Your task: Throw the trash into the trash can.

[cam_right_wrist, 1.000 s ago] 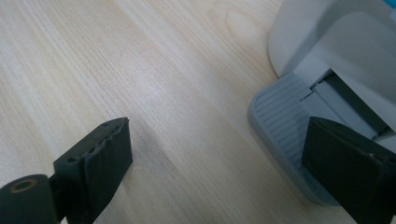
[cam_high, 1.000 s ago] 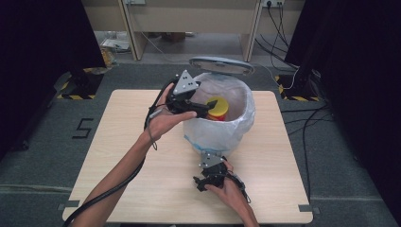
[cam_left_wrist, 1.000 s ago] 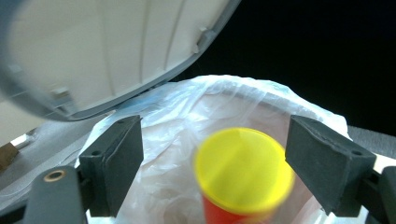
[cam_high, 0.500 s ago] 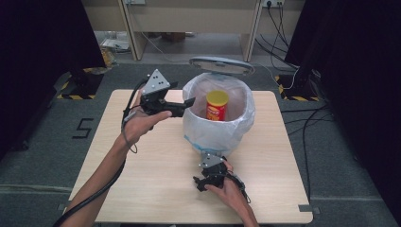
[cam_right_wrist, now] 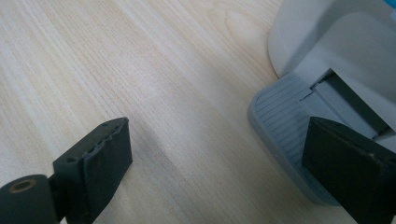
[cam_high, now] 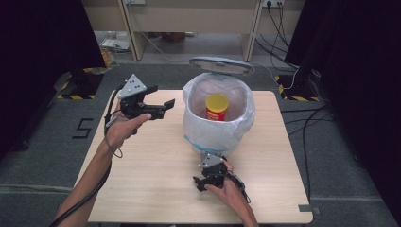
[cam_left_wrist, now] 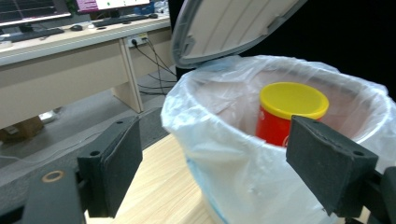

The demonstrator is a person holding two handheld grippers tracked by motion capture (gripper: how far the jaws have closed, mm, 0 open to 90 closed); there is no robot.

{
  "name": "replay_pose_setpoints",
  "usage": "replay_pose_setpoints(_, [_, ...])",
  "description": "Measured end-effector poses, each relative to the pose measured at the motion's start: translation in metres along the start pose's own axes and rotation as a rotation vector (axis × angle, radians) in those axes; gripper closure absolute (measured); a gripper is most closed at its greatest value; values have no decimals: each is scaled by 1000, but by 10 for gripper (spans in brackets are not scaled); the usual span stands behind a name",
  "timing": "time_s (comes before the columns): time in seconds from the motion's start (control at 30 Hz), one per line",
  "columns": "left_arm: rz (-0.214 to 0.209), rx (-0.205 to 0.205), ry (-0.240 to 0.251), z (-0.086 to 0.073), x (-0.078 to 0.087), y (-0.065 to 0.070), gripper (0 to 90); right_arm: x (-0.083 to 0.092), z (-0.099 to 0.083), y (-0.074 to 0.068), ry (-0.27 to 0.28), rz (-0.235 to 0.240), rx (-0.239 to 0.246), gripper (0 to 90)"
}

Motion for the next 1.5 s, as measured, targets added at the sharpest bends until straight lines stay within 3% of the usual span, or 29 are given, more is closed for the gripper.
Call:
replay_pose_setpoints(0.2, [18,14,-6,-11,6,-7,176,0,0,0,0,0,0,86])
replay_pose_setpoints(0.67, [53,65,-26,-55,20,-24,175,0,0,0,0,0,2,86])
replay_pose_setpoints(1.5, [111,113,-81,-129,35,-27,175,0,0,0,4,-1,3,84])
Point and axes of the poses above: each handheld gripper's, and its own axes: x roughly backward along the jaws, z roughly out of its top, y roughly to its right, the point moved 2 cm from there along -x, roughly forward along the jaws, and after that the axes turned 1 degree about -x, right-handed, at the moved point
